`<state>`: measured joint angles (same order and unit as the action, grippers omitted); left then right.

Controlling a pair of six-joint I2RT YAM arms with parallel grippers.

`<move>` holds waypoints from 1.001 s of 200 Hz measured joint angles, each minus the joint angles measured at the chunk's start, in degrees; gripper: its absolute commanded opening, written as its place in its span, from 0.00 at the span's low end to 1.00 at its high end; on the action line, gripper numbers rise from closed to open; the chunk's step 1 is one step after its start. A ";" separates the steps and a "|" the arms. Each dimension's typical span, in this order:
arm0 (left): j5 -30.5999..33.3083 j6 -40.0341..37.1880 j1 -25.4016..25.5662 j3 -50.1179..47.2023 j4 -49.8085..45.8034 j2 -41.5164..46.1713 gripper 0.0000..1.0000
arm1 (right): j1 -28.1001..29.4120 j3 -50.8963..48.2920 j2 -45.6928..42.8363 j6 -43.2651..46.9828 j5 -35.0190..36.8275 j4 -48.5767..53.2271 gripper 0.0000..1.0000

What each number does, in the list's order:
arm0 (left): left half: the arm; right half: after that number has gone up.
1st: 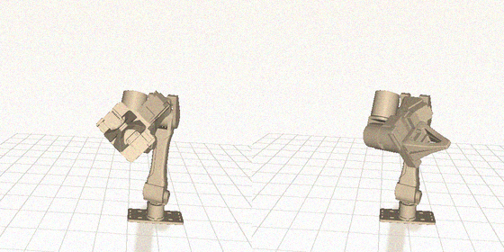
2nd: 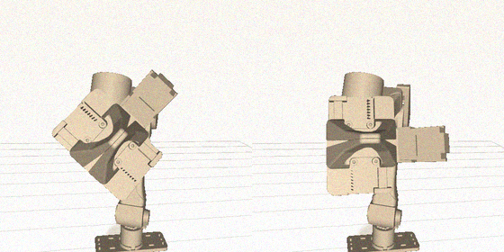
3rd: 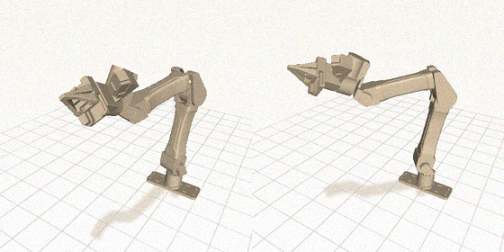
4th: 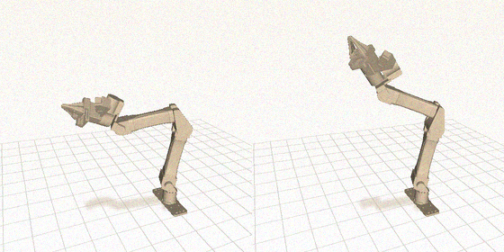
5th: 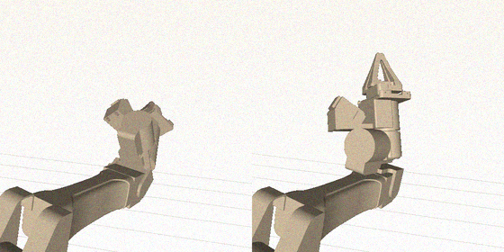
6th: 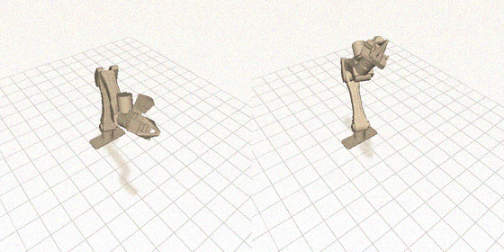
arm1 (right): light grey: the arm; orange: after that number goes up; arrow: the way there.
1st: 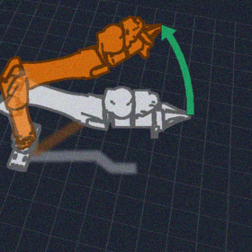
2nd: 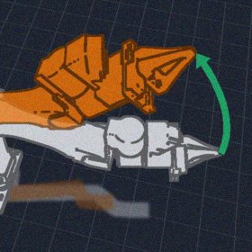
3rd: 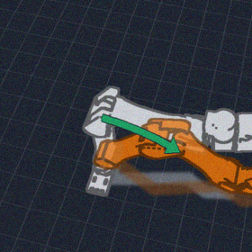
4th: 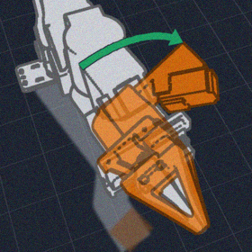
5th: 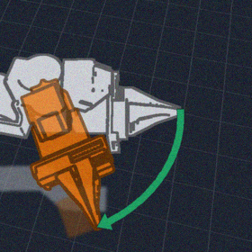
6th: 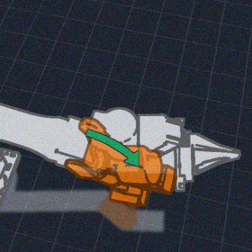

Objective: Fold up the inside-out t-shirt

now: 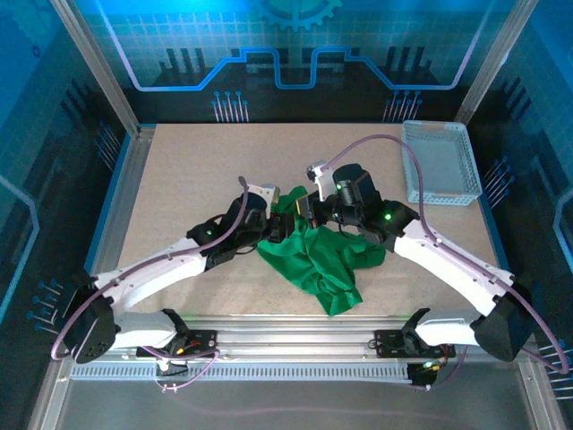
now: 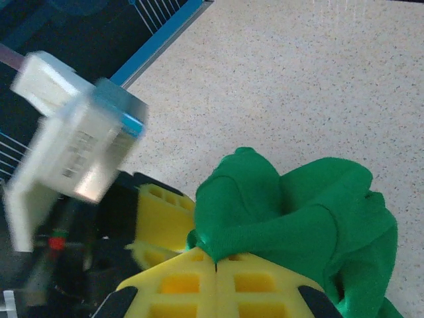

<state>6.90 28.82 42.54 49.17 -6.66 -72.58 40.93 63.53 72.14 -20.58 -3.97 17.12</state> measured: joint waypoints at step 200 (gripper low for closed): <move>0.96 -6.60 0.00 -6.60 5.07 5.86 0.10 | -12.35 0.00 -6.69 -1.62 -4.79 6.23 0.00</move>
<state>7.86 22.22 42.54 42.57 -1.58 -66.72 28.58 63.53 65.45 -22.20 -8.75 23.35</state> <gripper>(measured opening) 0.053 0.058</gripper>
